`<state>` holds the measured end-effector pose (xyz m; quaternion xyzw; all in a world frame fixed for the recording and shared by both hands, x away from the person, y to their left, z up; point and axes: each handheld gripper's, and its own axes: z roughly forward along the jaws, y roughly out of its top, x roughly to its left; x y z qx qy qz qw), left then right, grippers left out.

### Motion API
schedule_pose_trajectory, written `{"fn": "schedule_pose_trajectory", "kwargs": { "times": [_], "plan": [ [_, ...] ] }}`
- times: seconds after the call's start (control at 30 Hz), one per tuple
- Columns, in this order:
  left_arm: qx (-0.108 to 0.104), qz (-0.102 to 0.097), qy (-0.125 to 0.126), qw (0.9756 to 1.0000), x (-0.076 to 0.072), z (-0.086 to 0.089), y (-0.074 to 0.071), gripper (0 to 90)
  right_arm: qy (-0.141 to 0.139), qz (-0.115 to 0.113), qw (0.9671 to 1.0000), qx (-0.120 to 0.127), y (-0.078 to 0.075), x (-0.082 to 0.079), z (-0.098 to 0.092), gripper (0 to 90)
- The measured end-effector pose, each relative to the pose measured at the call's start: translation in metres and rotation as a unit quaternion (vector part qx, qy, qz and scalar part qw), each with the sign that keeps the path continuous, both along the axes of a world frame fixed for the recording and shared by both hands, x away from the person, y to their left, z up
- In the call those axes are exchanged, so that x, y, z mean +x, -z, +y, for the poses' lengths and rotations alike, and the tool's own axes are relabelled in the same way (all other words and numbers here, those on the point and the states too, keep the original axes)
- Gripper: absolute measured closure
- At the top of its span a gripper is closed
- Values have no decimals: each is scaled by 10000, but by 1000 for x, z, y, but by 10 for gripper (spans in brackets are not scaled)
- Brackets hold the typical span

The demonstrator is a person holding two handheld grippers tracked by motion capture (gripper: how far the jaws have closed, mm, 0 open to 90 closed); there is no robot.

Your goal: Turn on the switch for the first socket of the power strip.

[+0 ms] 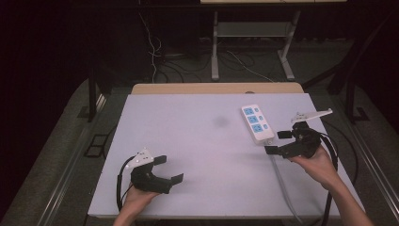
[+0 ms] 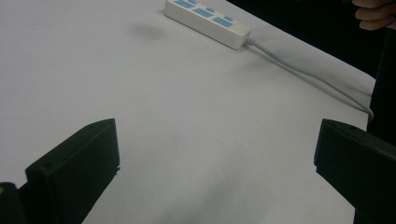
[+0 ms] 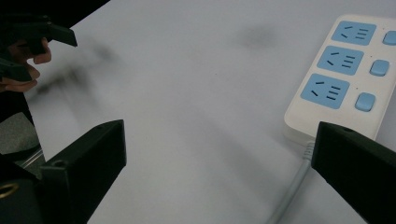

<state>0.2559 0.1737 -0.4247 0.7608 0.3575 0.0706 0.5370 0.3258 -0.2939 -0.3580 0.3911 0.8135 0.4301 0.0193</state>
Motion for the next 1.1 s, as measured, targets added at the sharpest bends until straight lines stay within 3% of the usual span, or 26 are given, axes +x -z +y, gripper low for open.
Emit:
{"fn": "schedule_pose_trajectory", "kwargs": {
  "times": [1.1],
  "plan": [
    [36,20,22,10000,1,-1,1,0,-7,161,9991,-389,-24,48,-7,29]
  ]
}}
